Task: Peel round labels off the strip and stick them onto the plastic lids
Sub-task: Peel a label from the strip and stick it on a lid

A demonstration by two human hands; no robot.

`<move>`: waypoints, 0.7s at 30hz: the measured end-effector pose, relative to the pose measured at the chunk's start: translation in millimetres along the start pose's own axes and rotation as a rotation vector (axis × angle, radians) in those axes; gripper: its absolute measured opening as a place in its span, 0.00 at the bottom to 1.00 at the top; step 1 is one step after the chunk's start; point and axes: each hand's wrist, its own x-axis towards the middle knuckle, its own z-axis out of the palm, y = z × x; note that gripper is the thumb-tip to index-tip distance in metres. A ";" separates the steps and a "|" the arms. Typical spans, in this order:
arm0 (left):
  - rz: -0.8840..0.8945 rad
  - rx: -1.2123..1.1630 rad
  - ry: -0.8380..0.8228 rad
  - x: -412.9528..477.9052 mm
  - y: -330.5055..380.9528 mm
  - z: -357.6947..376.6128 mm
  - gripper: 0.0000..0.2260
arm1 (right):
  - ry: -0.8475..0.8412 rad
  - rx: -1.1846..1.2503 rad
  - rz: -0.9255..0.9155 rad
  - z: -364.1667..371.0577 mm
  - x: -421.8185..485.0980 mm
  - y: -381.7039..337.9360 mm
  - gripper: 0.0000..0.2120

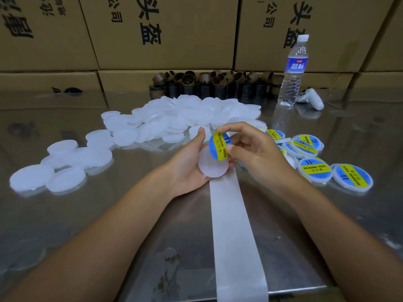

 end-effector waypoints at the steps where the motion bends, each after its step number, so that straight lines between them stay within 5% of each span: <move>1: -0.005 0.013 -0.002 0.1 0.3 -0.4 0.28 | -0.002 -0.059 -0.020 0.3 -0.4 1.0 0.21; 9: -0.043 0.049 -0.029 1.9 0.6 -3.2 0.32 | -0.105 -0.412 -0.091 3.3 -5.0 3.4 0.19; 21: -0.038 0.124 -0.093 0.2 0.5 -0.9 0.34 | -0.114 -0.502 -0.089 1.6 -5.8 6.1 0.15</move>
